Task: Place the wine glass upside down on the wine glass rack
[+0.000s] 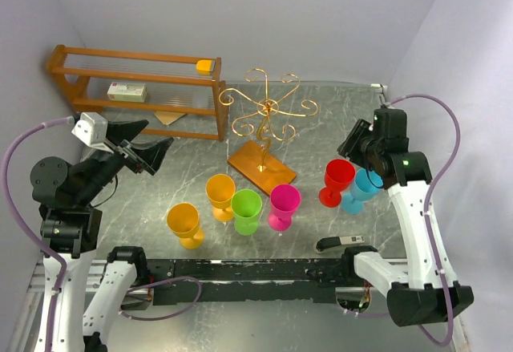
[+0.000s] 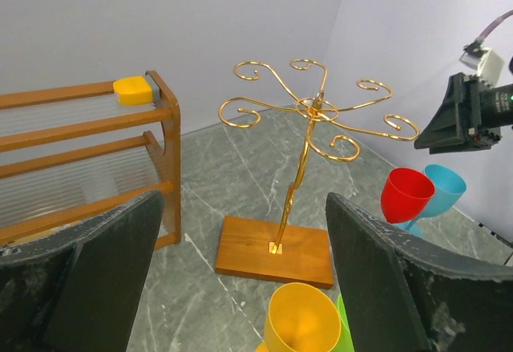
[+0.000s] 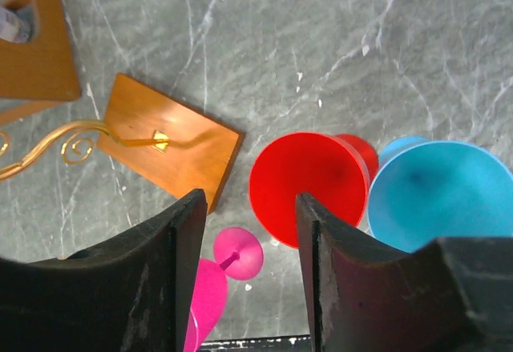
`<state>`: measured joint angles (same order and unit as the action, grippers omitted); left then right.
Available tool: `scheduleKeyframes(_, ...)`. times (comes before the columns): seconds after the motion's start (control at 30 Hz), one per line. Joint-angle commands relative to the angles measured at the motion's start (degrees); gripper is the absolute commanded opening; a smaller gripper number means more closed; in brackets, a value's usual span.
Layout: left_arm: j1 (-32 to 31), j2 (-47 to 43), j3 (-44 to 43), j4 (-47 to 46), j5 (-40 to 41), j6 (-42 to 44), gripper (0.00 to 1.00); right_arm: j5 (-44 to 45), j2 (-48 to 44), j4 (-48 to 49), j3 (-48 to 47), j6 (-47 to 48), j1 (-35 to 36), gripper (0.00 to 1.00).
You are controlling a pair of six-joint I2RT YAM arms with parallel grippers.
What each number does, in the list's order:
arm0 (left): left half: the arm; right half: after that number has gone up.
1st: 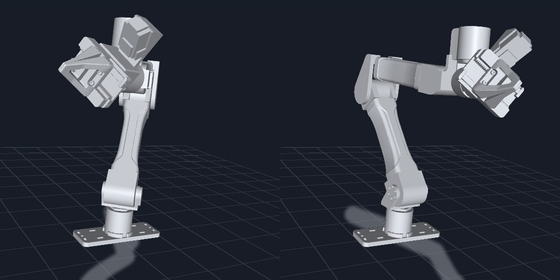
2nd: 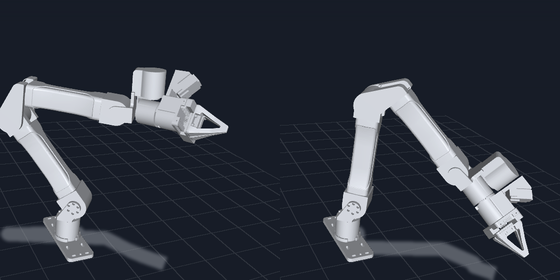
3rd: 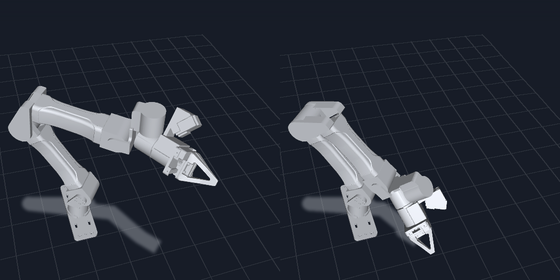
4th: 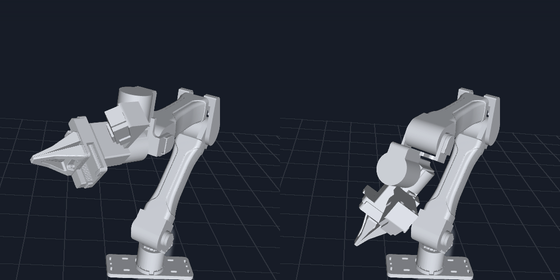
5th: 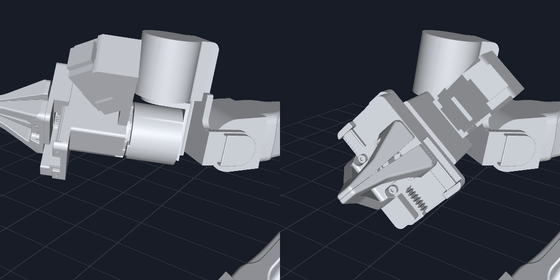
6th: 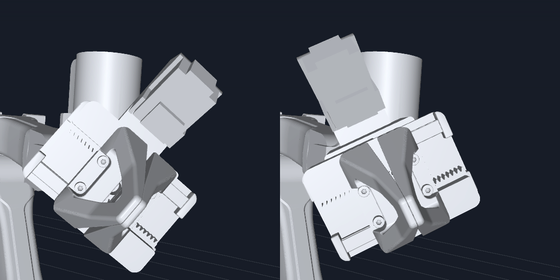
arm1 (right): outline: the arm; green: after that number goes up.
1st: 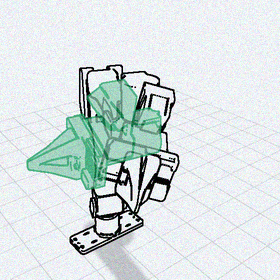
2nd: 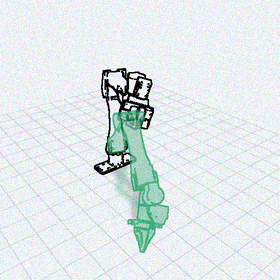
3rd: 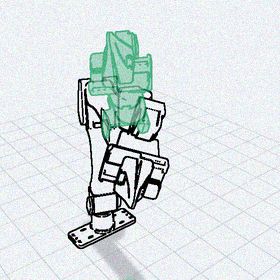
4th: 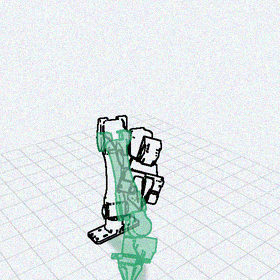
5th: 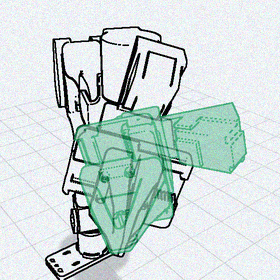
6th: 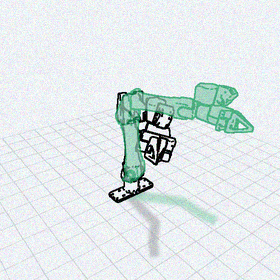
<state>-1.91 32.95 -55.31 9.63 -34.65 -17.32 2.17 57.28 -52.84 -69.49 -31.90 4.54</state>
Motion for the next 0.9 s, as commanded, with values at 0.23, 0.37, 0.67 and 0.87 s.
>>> scheduleKeyframes(0.23, 0.25, 0.73, -1.50, -1.18, 0.18, 1.43, 0.93, -5.99, 9.49, 4.03, 3.25, 1.47, 1.10, 0.41)
scheduleKeyframes(0.37, 0.24, 0.97, -2.17, -0.75, 0.79, 1.93, 0.93, 1.34, 13.51, 2.23, 2.72, -0.19, 4.14, 0.39)
scheduleKeyframes(0.67, 0.24, 1.71, -1.94, -1.31, 0.73, 1.92, 0.93, 5.64, 15.44, 3.61, 5.31, -2.36, 6.18, 0.36)
scheduleKeyframes(0.87, 0.24, 2.70, -3.68, -0.42, -0.62, 2.60, 0.93, 6.49, 15.90, 5.60, 5.98, -3.72, 6.84, 0.26)
